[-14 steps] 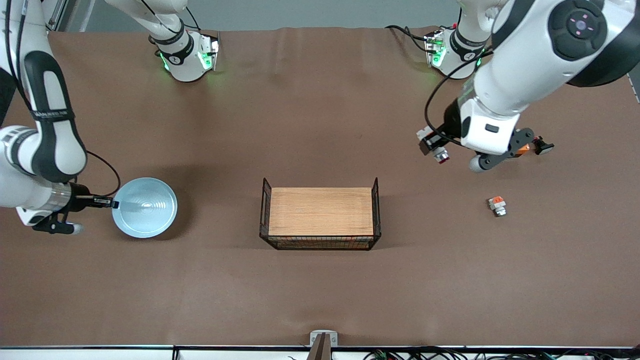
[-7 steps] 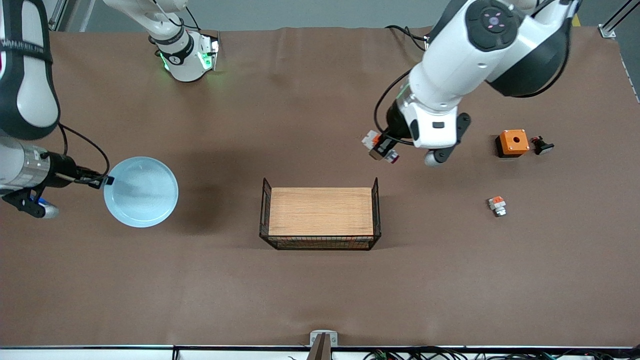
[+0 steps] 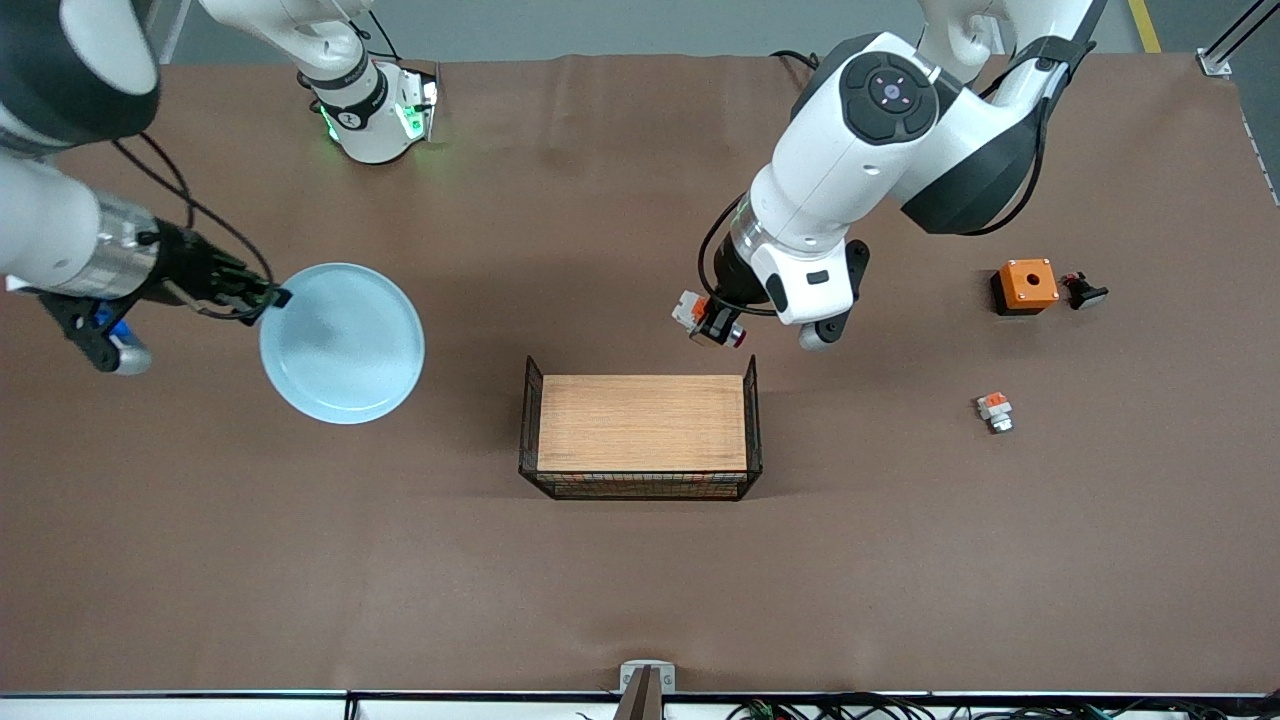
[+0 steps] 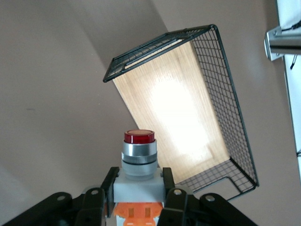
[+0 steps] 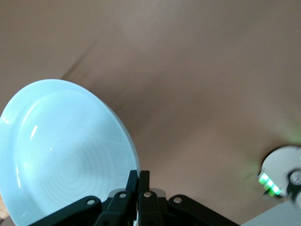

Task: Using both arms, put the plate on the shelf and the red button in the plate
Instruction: 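Lift the button with the left gripper while the right gripper lifts the plate, then lower the blue plate into the wire basket with the right gripper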

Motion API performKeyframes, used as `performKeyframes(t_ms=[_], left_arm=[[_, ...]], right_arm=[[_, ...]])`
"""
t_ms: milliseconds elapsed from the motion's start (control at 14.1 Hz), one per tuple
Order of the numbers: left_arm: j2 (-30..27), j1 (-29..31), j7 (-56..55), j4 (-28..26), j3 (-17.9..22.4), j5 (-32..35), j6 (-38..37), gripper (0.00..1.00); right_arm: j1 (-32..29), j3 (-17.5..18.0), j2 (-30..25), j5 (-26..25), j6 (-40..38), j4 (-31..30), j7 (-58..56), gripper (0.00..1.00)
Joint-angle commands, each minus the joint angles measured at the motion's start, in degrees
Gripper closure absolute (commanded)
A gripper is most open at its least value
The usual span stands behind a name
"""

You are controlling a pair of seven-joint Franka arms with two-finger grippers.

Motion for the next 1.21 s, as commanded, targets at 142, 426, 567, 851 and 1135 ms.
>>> performKeyframes(t_ms=[142,426,567,851,1135], left_arm=[[2.61,-1.70,-8.43,2.81,0.49,4.55,0.25,0.70],[2.88,-1.71,-10.73,2.81,0.49,5.95,0.25,0.69],[2.88,-1.71,-10.73,2.81,0.49,5.96,0.25,0.70],[2.88,-1.62,-10.73,2.81,0.49,5.96,0.25,0.69],[2.88,-1.44,-10.73,2.81,0.49,6.04,0.25,0.69]], right_arm=[[11.69,-0.78,0.32,0.15,5.19,1.32,23.37,1.00],[19.61,-0.78,0.85,-1.95,9.59,1.32,37.11,1.00],[23.04,-0.78,1.99,-3.88,11.96,1.32,42.91,1.00],[28.32,-0.78,5.50,-7.49,16.18,1.32,51.63,1.00],[30.09,-0.78,9.19,-9.08,19.96,1.59,59.88,1.00]])
